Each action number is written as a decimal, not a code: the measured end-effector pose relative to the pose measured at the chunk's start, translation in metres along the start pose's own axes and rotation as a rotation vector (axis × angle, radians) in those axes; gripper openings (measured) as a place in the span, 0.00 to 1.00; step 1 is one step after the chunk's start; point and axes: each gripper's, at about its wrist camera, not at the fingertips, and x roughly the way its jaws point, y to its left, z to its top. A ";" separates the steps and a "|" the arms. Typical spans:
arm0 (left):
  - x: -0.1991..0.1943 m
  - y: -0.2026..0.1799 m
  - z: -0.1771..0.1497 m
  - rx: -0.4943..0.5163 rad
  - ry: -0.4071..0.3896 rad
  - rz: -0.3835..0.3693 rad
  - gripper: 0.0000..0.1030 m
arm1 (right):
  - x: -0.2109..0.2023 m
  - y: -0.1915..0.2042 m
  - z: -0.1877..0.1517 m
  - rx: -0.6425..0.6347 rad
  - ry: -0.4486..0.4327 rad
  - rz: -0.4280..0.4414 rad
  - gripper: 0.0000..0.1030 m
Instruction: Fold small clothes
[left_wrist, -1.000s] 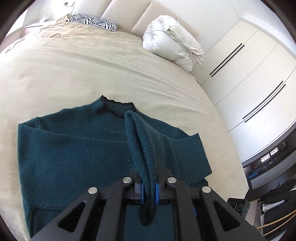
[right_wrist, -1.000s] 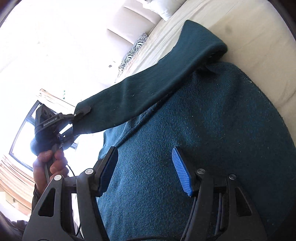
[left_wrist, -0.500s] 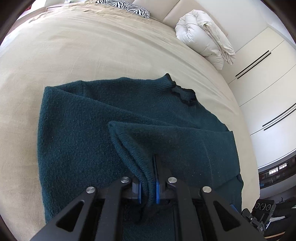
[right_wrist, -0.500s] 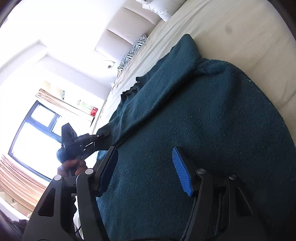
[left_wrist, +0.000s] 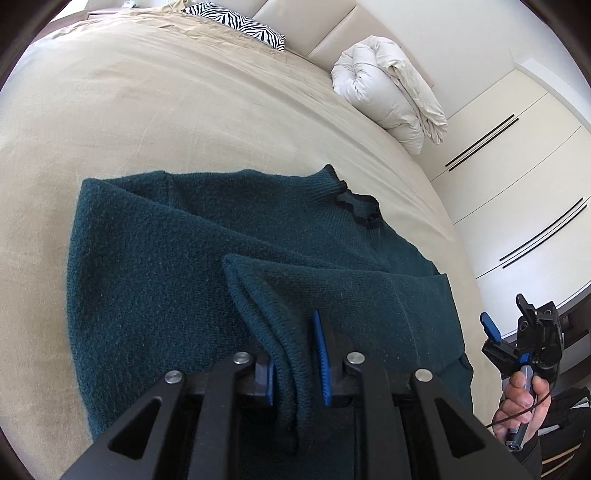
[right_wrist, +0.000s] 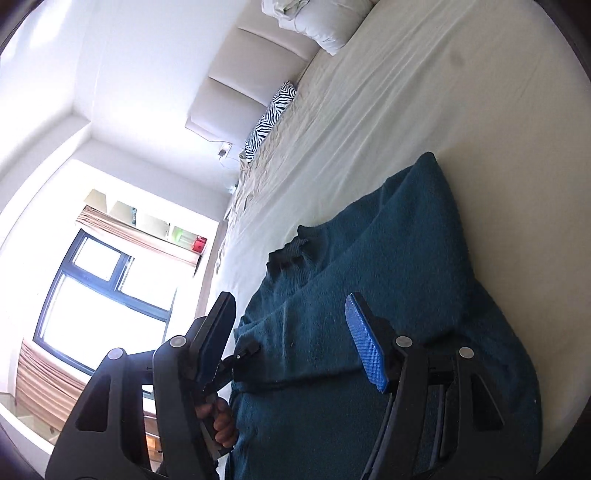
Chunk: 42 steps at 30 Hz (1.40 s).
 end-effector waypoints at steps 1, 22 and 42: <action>0.000 0.002 0.001 -0.002 -0.007 -0.003 0.19 | 0.007 -0.005 0.011 0.025 0.004 -0.001 0.60; 0.012 0.017 0.000 0.022 -0.077 -0.029 0.19 | 0.013 -0.069 -0.007 0.067 0.212 -0.036 0.57; 0.008 0.022 0.001 -0.002 -0.080 -0.059 0.20 | -0.037 -0.102 0.051 0.215 -0.149 -0.106 0.51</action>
